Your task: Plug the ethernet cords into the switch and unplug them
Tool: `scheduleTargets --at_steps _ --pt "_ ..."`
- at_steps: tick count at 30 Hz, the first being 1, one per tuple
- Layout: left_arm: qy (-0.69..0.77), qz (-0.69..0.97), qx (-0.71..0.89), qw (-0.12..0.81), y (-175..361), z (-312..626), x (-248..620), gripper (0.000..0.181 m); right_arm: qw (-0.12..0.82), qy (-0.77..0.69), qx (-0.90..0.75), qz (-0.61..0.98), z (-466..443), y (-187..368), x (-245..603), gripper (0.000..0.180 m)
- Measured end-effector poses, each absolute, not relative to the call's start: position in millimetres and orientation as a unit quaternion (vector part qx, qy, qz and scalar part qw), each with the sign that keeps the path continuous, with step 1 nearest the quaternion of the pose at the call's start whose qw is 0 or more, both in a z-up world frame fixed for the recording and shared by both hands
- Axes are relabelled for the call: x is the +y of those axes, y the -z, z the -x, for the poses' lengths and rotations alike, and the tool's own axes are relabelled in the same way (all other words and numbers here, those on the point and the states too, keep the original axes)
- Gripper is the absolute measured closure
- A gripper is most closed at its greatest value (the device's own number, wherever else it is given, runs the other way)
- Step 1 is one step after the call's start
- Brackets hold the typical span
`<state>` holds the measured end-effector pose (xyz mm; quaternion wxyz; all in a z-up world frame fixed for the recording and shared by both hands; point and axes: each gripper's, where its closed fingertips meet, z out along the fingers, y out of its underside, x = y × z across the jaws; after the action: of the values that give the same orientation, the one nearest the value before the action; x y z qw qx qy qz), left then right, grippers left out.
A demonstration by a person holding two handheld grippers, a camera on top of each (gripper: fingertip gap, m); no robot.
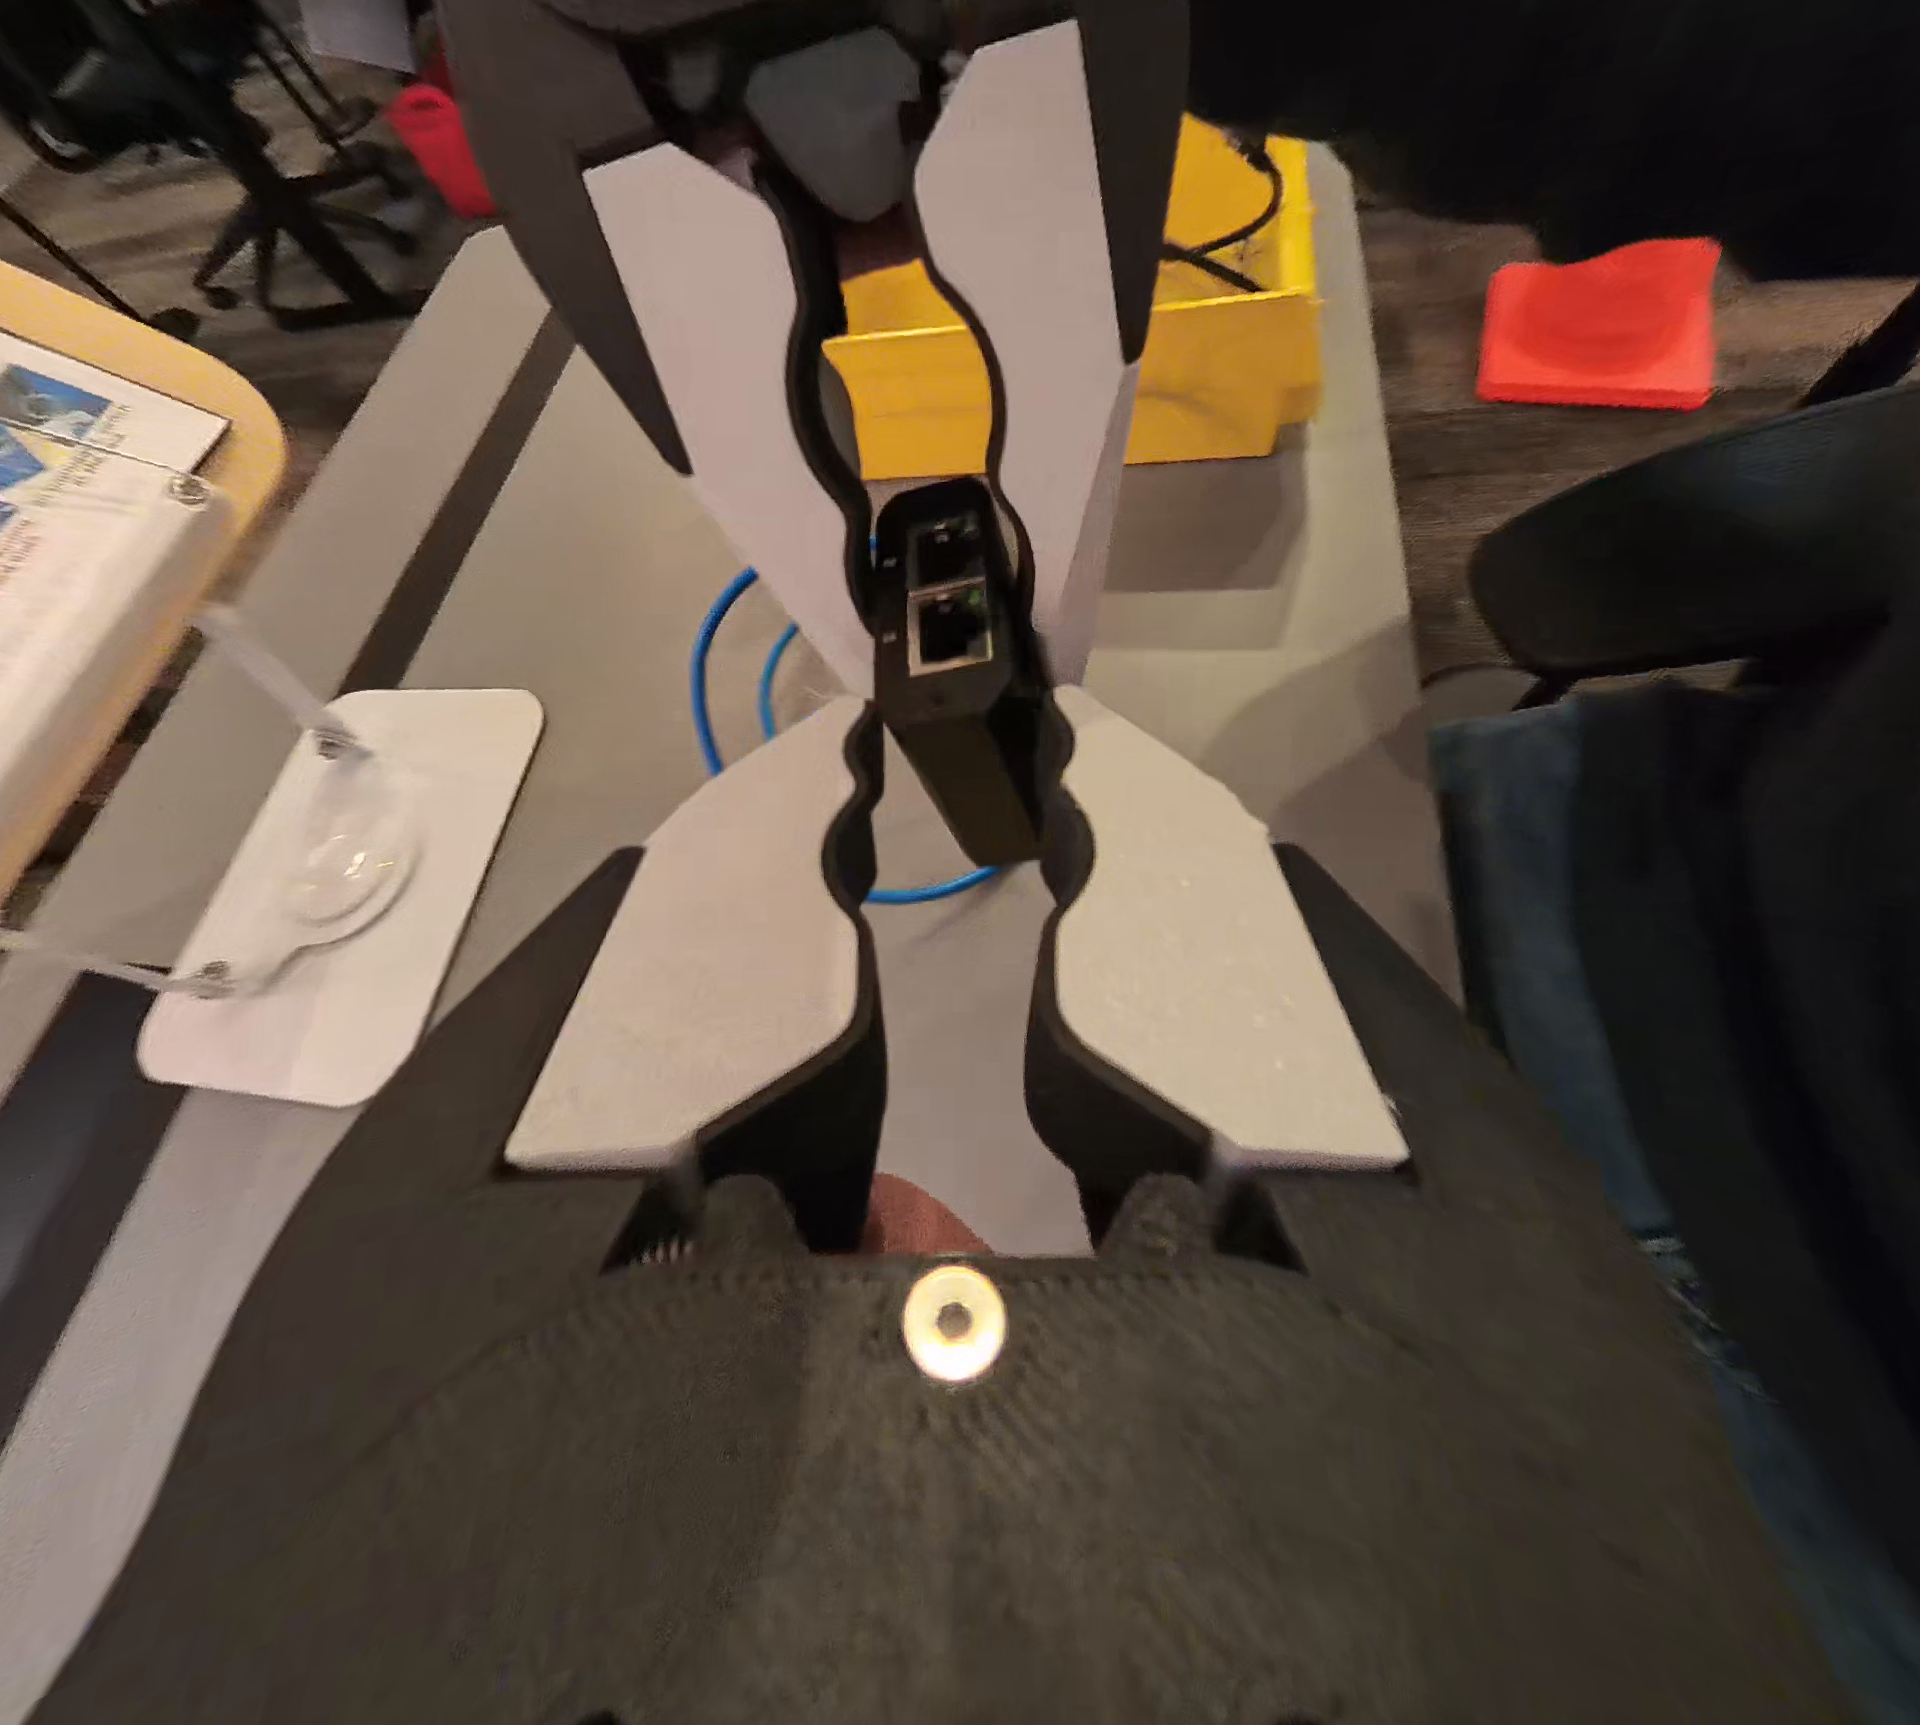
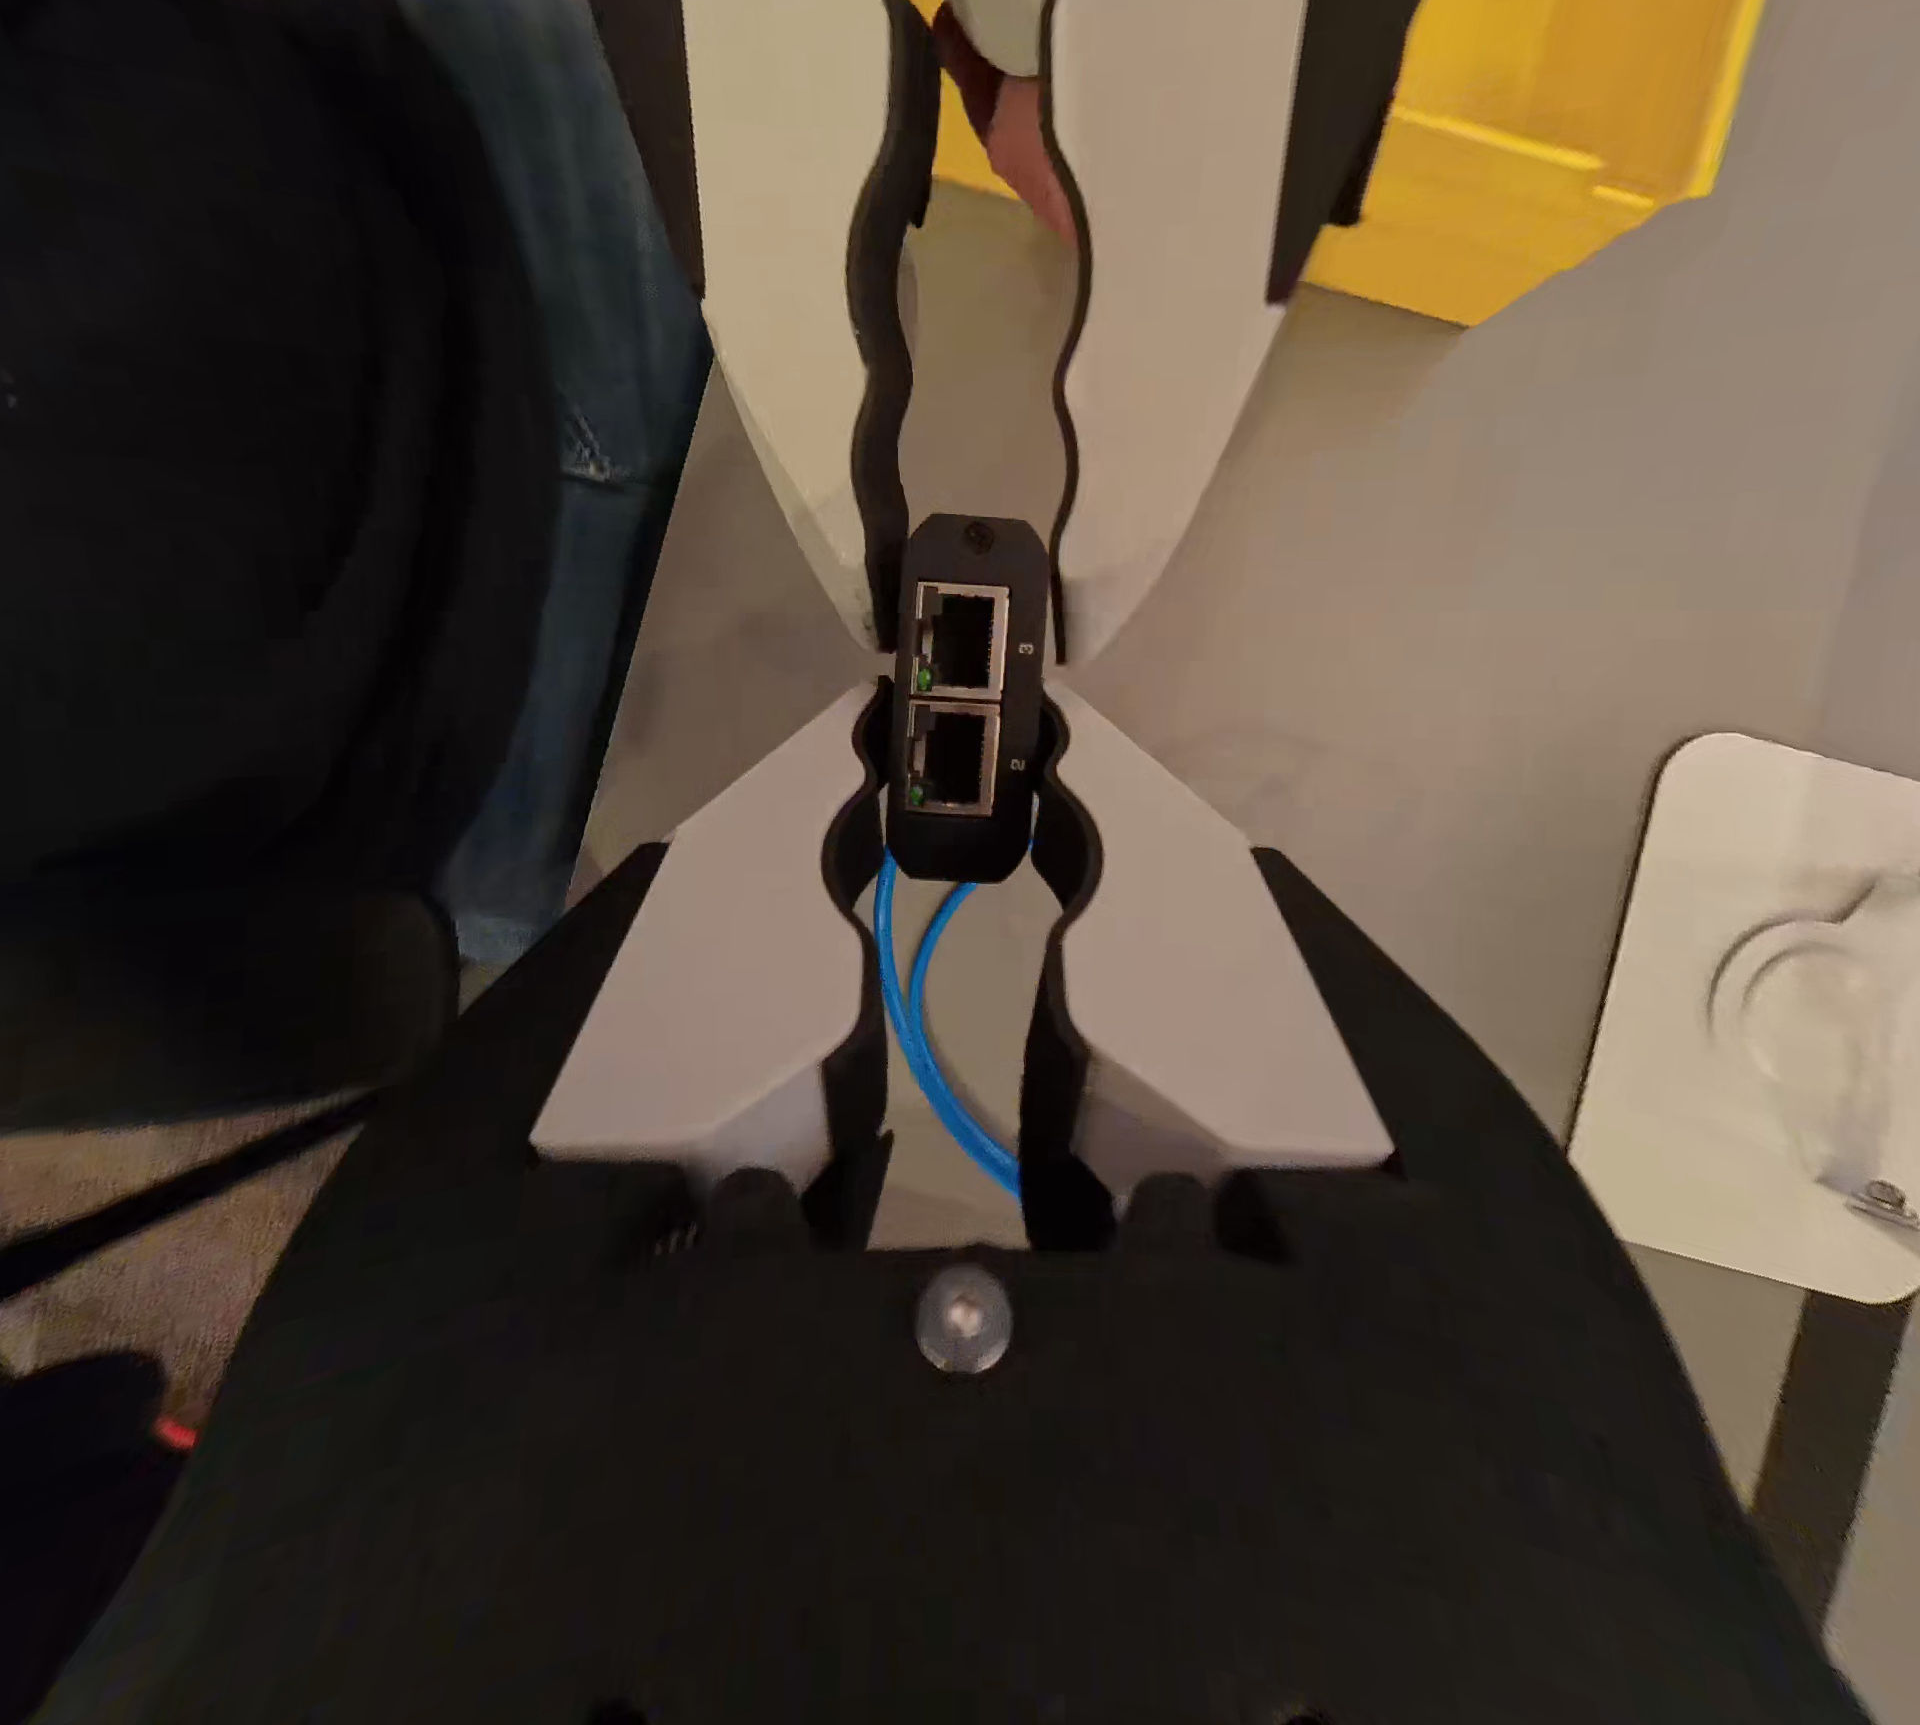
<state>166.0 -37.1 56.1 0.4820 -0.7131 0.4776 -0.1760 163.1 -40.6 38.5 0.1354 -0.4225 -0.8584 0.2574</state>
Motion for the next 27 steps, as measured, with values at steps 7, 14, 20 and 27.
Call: scheduleTargets --at_steps 7,14,20,27 --pt "0.213 0.724 0.385 0.531 -57 -154 -30 0.158 0.187 -0.237 -0.852 0.427 -145 -48 -26 0.147" --pt "0.328 0.697 0.155 0.618 -92 -116 -15 0.158 0.336 -0.35 -0.691 0.536 -136 -63 -9 0.121" --pt "0.37 0.663 0.081 0.646 -100 -116 -12 0.158 0.405 -0.313 -0.665 0.543 -124 -36 -11 0.167" --pt "0.285 0.677 0.225 0.64 -105 -123 -24 0.125 0.262 -0.343 -0.747 0.506 -150 -34 -18 0.17"
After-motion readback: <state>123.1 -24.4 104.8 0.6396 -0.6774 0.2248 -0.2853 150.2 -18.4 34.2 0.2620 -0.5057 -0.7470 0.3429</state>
